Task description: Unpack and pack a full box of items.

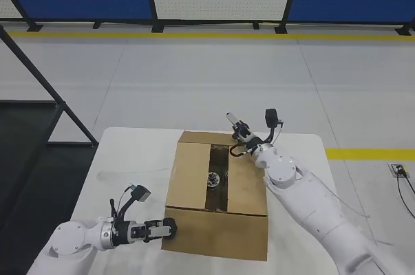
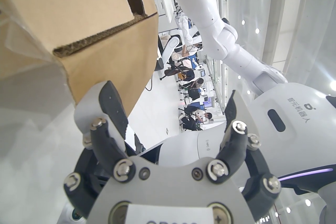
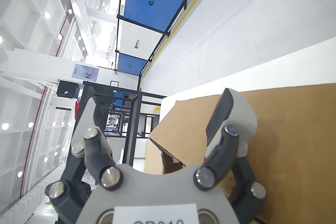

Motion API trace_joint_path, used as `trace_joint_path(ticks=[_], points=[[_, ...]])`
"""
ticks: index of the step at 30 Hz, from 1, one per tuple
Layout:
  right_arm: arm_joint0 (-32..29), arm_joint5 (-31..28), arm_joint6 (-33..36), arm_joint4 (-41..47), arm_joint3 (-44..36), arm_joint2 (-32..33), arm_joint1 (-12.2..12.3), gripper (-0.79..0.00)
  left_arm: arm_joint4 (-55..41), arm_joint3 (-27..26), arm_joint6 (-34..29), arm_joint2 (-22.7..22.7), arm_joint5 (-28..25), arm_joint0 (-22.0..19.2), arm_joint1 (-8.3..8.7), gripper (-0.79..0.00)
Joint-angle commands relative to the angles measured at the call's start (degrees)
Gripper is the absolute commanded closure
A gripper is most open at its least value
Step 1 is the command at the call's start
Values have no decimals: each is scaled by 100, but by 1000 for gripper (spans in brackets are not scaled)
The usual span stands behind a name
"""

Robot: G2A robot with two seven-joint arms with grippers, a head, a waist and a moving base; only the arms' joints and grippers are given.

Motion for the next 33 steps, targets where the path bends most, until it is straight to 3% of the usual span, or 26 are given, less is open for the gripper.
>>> trace_joint_path(ticks=[1,22,28,33], points=[[13,37,45,-36,34,24,-25,-785,4,6,12,19,-9,-5,2,-785],[56,138,414,-255,438,532,-211,-785,421,34,257,143,-178,-48,53,-785],[-69,-585,499,-210,310,818,-185,-785,-319,-453,-22,-383,-174,201,153,-785],[-341,-1344,1193,-99,-141,1154,-60,-785,-972,-589,-15,-1094,-180,446,248,-785]])
